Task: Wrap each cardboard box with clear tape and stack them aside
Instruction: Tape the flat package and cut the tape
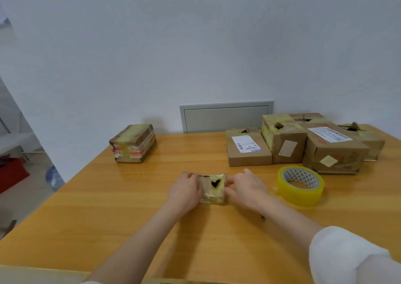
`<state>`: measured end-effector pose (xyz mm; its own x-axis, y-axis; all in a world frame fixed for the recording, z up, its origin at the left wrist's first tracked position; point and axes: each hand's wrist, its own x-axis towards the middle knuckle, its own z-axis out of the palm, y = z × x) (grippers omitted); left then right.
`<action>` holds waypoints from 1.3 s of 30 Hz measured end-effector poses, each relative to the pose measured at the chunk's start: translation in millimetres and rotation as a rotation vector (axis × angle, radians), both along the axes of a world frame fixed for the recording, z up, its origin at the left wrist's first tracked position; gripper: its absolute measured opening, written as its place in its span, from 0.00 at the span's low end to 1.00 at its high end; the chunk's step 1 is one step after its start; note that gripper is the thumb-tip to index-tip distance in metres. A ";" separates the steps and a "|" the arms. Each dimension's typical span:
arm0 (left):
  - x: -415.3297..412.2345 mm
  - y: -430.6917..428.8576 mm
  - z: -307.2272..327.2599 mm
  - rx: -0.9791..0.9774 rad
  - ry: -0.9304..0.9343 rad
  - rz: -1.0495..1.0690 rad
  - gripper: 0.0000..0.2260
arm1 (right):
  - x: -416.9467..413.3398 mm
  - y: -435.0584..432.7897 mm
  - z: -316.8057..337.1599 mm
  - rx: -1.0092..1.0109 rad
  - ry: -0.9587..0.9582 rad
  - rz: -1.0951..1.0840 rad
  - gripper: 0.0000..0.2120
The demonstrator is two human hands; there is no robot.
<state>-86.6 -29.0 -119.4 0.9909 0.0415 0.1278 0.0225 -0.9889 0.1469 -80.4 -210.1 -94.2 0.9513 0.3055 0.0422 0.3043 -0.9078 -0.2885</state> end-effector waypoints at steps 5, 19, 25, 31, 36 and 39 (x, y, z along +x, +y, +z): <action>-6.9 -10.3 8.0 -0.183 -0.076 -0.247 0.29 | 6.9 -3.6 -9.0 0.079 -0.101 -0.007 0.18; -3.2 -9.5 -11.5 0.048 0.045 -0.363 0.33 | 12.4 13.3 -29.1 0.190 0.093 0.083 0.23; -3.4 -10.8 -14.1 0.091 0.004 -0.370 0.32 | 13.6 22.4 -29.8 0.181 0.066 0.021 0.20; -4.4 -11.7 -15.8 0.102 -0.010 -0.368 0.33 | 12.2 20.7 -26.7 0.166 0.065 0.036 0.20; -3.9 -10.6 -16.9 0.136 0.009 -0.379 0.31 | 12.3 21.0 -26.3 0.167 0.070 0.030 0.20; -4.1 -11.8 -16.4 0.157 0.036 -0.370 0.31 | 11.8 20.8 -25.0 0.186 0.080 0.028 0.20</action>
<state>-90.7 -40.8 -135.8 0.9392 -0.3363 0.0696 -0.3370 -0.9415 -0.0009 -68.6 -189.3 -119.3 0.9450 0.3261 0.0248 0.2982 -0.8282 -0.4746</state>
